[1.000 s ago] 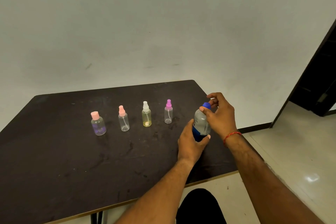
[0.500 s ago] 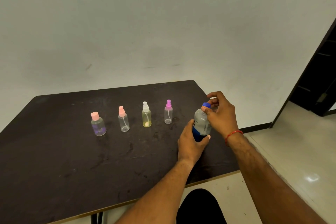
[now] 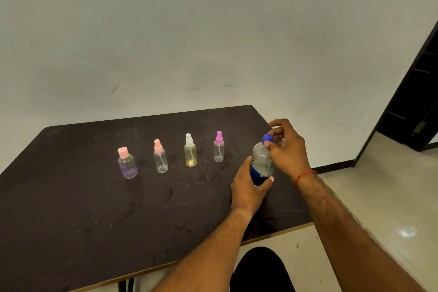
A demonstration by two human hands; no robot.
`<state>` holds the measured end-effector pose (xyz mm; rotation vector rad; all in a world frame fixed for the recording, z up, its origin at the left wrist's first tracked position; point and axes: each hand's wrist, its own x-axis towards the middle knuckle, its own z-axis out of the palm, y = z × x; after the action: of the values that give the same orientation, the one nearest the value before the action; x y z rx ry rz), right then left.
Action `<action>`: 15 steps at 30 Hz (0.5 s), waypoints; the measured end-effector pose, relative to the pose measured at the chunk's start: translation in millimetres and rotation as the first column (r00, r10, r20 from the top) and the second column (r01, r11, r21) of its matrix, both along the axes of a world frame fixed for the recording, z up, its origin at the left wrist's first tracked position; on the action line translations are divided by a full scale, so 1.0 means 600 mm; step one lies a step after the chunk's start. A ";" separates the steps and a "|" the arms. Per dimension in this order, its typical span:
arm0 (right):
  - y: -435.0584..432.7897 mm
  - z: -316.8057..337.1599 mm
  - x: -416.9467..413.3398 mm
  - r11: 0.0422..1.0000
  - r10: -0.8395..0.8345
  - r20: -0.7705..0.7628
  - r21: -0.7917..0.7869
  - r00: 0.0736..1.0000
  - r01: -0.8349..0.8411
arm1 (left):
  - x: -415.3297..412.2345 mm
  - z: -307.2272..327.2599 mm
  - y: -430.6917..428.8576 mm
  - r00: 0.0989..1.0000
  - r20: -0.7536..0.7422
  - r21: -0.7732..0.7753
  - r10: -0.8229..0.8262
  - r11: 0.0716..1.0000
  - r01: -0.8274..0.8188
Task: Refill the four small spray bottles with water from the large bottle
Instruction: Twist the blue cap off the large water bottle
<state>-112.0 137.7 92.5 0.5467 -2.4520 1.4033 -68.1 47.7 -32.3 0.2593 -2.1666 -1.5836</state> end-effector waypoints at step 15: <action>0.003 0.004 0.003 0.996 0.073 0.046 0.049 0.996 -0.076 | -0.002 -0.001 0.001 1.000 0.009 -0.005 0.007 1.000 -0.006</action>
<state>-110.3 139.4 95.2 0.6308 -2.5329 1.3991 -69.2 48.5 -32.8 0.2720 -2.1743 -1.5758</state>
